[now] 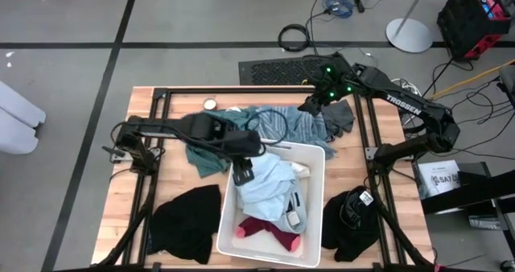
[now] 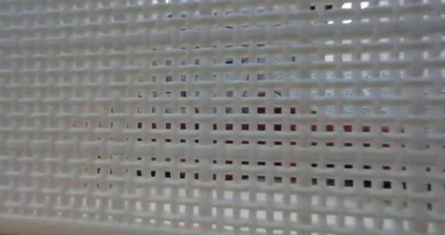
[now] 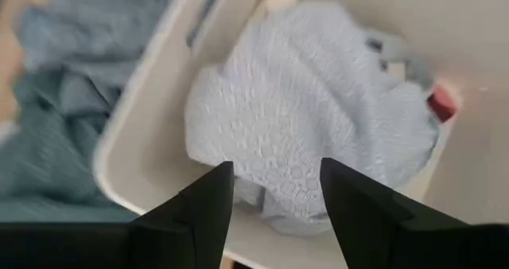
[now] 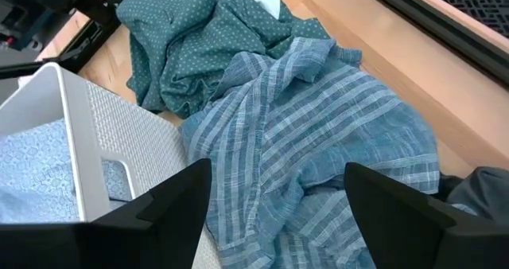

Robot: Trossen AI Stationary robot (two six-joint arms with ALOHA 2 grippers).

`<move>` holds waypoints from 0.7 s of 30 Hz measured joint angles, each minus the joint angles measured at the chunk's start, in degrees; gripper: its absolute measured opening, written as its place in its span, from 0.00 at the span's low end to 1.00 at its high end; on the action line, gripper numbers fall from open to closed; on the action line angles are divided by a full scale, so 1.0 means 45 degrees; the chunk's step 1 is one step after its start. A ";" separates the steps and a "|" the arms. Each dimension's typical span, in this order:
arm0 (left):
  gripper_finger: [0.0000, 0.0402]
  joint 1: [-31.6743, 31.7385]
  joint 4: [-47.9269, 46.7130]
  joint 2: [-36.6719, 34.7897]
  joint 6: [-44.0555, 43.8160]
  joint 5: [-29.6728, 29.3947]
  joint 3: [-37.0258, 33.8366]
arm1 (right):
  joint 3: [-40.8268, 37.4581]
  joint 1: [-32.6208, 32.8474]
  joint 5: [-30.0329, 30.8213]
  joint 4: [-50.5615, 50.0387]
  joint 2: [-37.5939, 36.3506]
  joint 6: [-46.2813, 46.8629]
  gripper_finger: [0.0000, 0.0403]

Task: Sort clothes
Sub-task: Put the light blue polo shirt into the white laundry bin, then adjust the green polo shirt

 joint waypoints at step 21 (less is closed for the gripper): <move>0.49 0.6128 -0.2072 -0.2554 -0.1109 -0.0661 -0.1318 | 0.0005 0.0119 -0.0054 -0.0001 0.0000 0.1997 0.68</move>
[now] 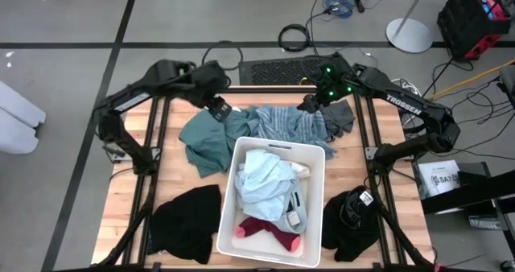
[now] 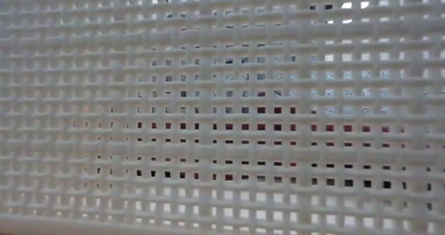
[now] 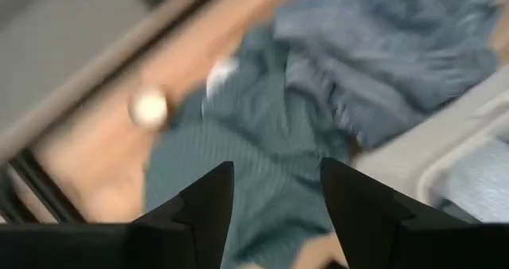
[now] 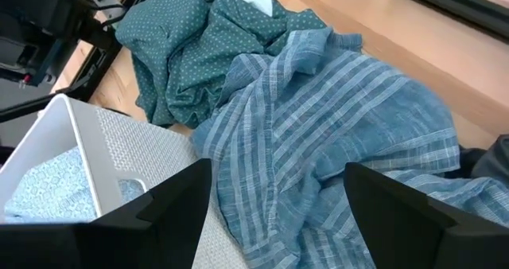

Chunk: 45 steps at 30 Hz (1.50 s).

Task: Sort clothes
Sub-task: Adjust the green polo shirt

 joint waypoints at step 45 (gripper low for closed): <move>0.36 0.0457 0.8370 0.0301 -0.4103 0.2366 -1.2195 | 0.0000 0.0891 0.0056 -0.0515 0.0005 -0.0367 0.68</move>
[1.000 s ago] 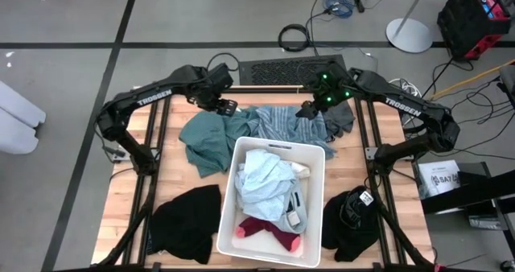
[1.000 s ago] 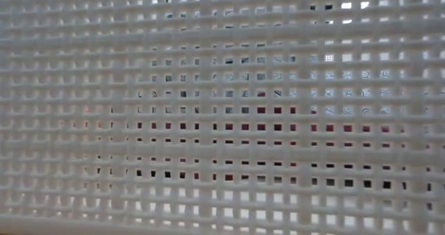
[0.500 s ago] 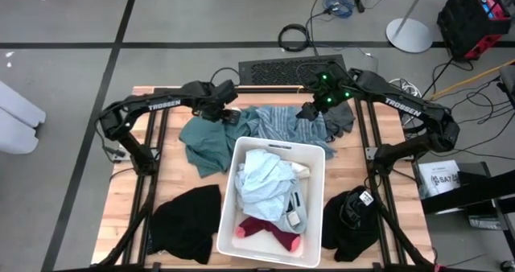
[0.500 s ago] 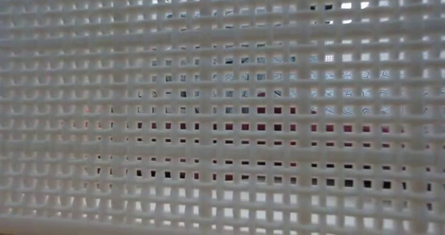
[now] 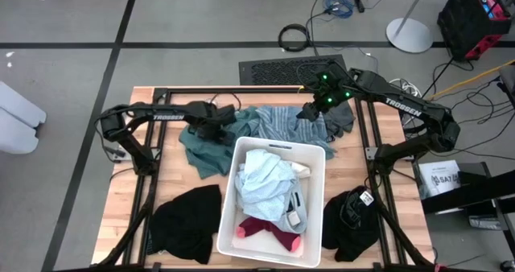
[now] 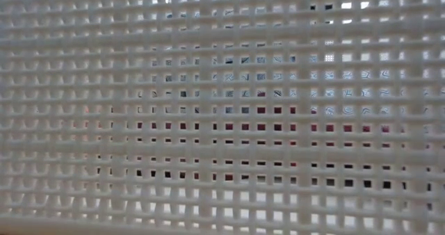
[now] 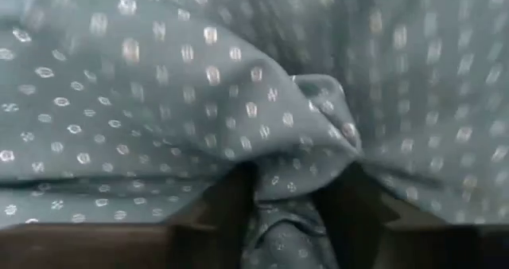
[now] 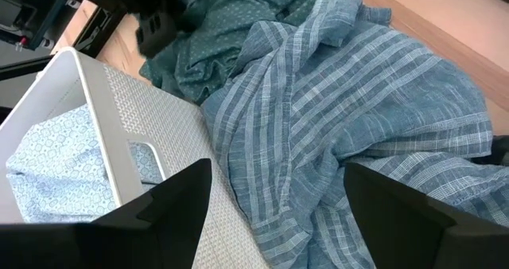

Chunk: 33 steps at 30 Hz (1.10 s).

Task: Sort clothes
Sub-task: Adjust the green polo shirt

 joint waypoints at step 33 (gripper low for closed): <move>0.01 -0.3012 0.7106 -0.8175 0.0378 -0.3041 0.6005 | 0.0005 -0.0009 0.0016 0.0416 0.0000 -0.0726 0.68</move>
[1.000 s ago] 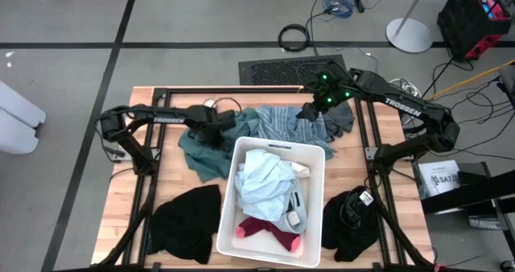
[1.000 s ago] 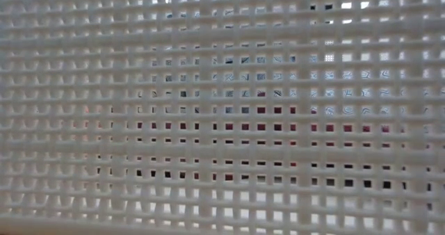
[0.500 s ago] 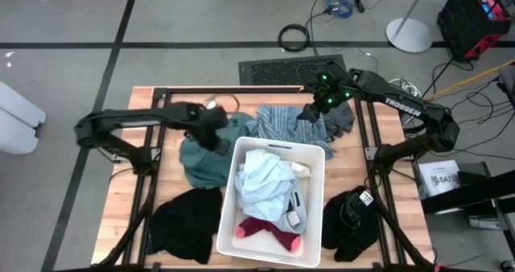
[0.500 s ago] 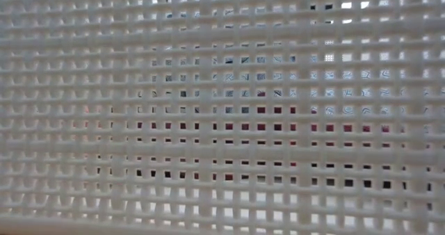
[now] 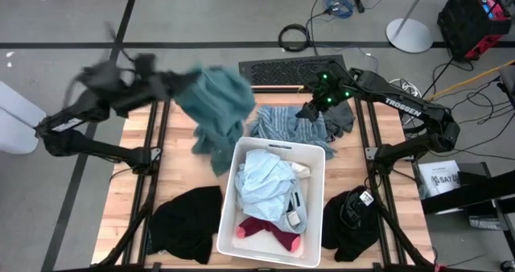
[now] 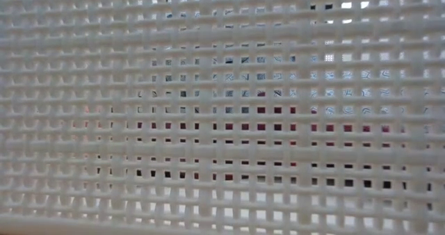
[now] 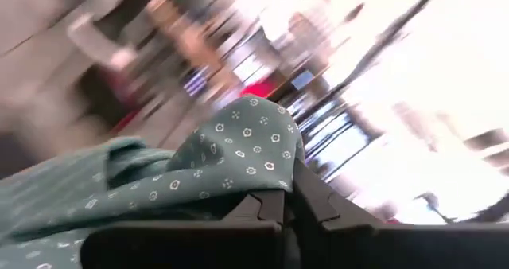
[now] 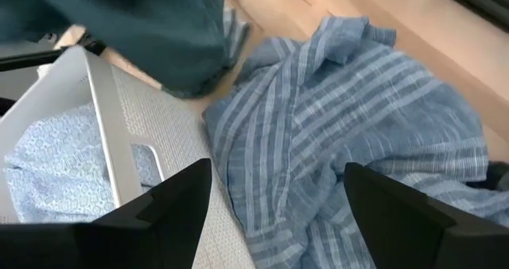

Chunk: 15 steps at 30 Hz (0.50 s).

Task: Sort clothes
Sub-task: Adjust the green polo shirt

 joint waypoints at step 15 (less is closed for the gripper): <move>0.01 -0.0238 0.8595 0.0267 0.1982 0.3778 0.0195 | 0.0000 -0.0025 0.0020 0.0609 0.0370 0.0051 0.68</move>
